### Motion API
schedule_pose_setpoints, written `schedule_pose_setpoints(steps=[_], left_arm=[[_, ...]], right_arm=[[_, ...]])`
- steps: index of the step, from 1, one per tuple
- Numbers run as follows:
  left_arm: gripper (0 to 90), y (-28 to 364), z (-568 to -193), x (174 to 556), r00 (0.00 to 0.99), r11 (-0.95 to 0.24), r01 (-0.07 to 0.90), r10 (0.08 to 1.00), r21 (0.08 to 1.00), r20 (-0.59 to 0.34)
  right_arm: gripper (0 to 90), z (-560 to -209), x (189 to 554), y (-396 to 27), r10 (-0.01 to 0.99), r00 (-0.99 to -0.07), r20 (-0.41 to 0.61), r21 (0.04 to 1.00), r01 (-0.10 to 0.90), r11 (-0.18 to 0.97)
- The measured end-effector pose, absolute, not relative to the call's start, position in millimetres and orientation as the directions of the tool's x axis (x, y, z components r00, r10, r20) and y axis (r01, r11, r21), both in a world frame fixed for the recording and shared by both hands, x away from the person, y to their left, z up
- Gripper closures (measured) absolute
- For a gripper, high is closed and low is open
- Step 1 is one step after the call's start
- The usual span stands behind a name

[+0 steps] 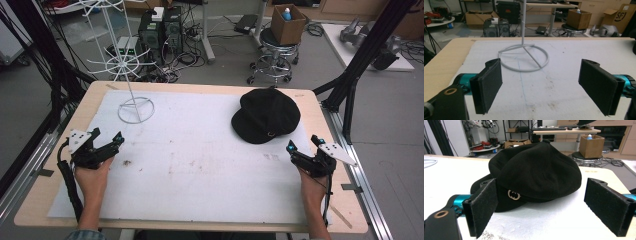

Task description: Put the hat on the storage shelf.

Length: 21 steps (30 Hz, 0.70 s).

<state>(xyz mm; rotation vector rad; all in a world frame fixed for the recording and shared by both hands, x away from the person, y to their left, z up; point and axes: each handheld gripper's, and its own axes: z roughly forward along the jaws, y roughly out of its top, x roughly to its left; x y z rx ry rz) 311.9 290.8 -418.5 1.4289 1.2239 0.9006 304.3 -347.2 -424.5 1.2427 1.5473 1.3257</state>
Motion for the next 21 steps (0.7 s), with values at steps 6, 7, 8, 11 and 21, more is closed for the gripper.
schedule_pose_setpoints(steps=[6,7,8,11,21], left_arm=[[19.3,290.3,-418.3,311.8,0.209,0.015,0.226,0.976,0.974,-0.063],[19.3,290.2,-418.2,311.6,0.21,0.013,0.226,0.976,0.974,-0.062],[19.3,290.1,-418.1,311.4,0.209,0.012,0.225,0.976,0.974,-0.061],[19.3,289.8,-418.2,311.5,0.211,0.011,0.225,0.976,0.974,-0.06],[19.3,289.5,-418.0,311.3,0.212,0.003,0.225,0.976,0.974,-0.052]], right_arm=[[11.6,-424.7,304.5,-347.9,0.963,-0.262,0.055,0.979,0.205,0.0],[11.6,-424.6,304.4,-347.5,0.964,-0.261,0.055,0.979,0.204,-0.001],[11.6,-424.5,304.3,-347.2,0.964,-0.26,0.052,0.979,0.203,0.002],[11.6,-424.0,303.8,-346.9,0.963,-0.265,0.047,0.979,0.202,0.008],[11.6,-424.1,304.4,-346.9,0.965,-0.258,0.048,0.98,0.198,0.004]])
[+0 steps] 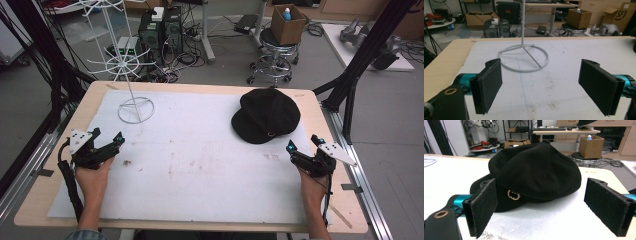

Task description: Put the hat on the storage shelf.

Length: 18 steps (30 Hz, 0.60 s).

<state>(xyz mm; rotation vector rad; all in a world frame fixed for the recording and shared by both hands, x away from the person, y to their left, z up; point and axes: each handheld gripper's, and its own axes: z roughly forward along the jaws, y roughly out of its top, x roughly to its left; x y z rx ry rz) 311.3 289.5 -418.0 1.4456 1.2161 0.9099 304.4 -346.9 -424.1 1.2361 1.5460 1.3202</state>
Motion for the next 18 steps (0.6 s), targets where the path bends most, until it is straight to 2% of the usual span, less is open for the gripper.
schedule_pose_setpoints(steps=[18], left_arm=[[19.4,286.8,-417.9,311.0,0.213,-0.01,0.222,0.976,0.975,-0.039]], right_arm=[[11.6,-418.3,311.6,-344.4,0.963,-0.262,0.069,0.981,0.195,-0.018]])
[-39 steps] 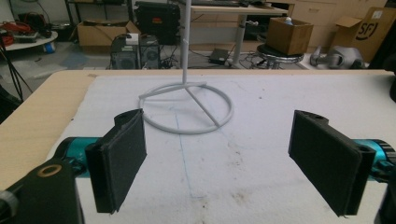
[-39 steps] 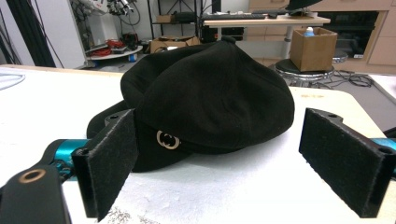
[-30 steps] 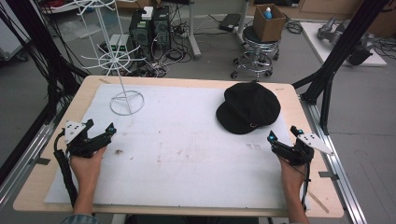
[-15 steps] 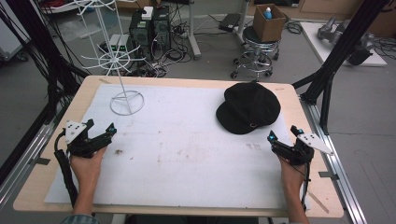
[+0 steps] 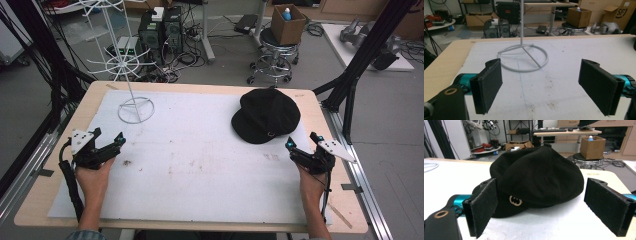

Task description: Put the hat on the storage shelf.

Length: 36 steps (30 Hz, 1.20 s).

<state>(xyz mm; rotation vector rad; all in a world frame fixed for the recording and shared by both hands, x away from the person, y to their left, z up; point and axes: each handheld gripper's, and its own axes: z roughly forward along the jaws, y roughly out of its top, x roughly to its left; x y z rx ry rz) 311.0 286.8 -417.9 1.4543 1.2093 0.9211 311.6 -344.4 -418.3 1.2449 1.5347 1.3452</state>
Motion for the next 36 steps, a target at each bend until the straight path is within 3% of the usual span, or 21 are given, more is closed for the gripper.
schedule_pose_setpoints(steps=[23,36], left_arm=[[19.4,287.3,-418.2,311.7,0.212,-0.009,0.218,0.976,0.976,-0.038],[19.4,287.1,-418.3,312.0,0.213,-0.007,0.218,0.976,0.976,-0.041]], right_arm=[[11.7,-401.8,380.1,-311.7,0.959,-0.277,0.064,0.974,0.226,0.0],[11.9,-413.7,420.6,-282.1,0.967,-0.243,0.074,0.947,0.32,0.008]])
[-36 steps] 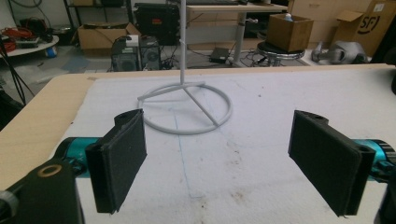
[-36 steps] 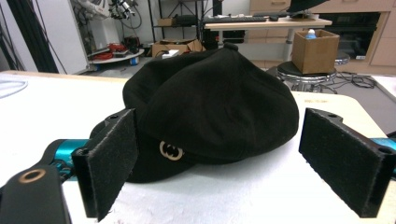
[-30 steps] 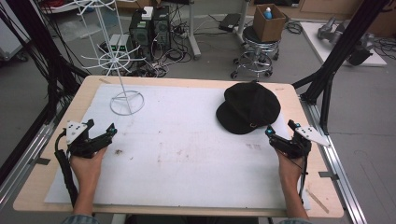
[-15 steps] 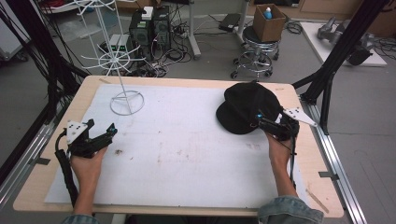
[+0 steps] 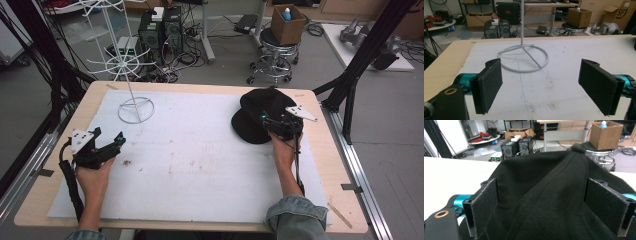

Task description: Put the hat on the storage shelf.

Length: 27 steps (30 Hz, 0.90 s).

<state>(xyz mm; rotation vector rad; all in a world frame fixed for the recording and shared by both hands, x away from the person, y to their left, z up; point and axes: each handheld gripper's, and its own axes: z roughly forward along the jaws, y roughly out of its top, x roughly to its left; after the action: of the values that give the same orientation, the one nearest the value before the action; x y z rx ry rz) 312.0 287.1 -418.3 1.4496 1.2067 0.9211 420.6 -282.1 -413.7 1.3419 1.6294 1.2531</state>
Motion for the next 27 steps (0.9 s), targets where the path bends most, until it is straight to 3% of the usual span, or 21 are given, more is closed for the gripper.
schedule_pose_setpoints(steps=[7,13,15,16,21,27], left_arm=[[19.4,286.9,-418.4,312.0,0.216,-0.007,0.22,0.975,0.976,-0.041],[19.5,287.1,-418.5,312.2,0.217,-0.01,0.222,0.975,0.975,-0.04],[19.5,287.0,-418.5,312.2,0.216,-0.01,0.221,0.976,0.975,-0.039],[19.6,287.2,-418.6,312.3,0.218,-0.01,0.223,0.975,0.975,-0.04],[19.6,287.0,-418.9,312.5,0.217,-0.009,0.221,0.975,0.975,-0.04],[19.6,287.3,-418.9,312.7,0.217,-0.009,0.222,0.975,0.975,-0.041]], right_arm=[[19.7,-424.5,428.7,-277.7,0.977,-0.194,0.09,0.93,0.368,-0.012],[43.1,-425.5,429.7,-278.2,0.979,-0.195,0.056,0.927,0.374,0.022],[46.6,-425.4,429.7,-278.4,0.98,-0.193,0.052,0.927,0.375,0.025],[55.4,-425.6,429.6,-277.7,0.98,-0.193,0.04,0.924,0.382,0.038],[74.6,-421.5,427.1,-274.5,0.98,-0.201,0.004,0.932,0.355,0.069],[85.3,-414.4,423.1,-274.3,0.975,-0.222,0.017,0.949,0.31,0.054]])
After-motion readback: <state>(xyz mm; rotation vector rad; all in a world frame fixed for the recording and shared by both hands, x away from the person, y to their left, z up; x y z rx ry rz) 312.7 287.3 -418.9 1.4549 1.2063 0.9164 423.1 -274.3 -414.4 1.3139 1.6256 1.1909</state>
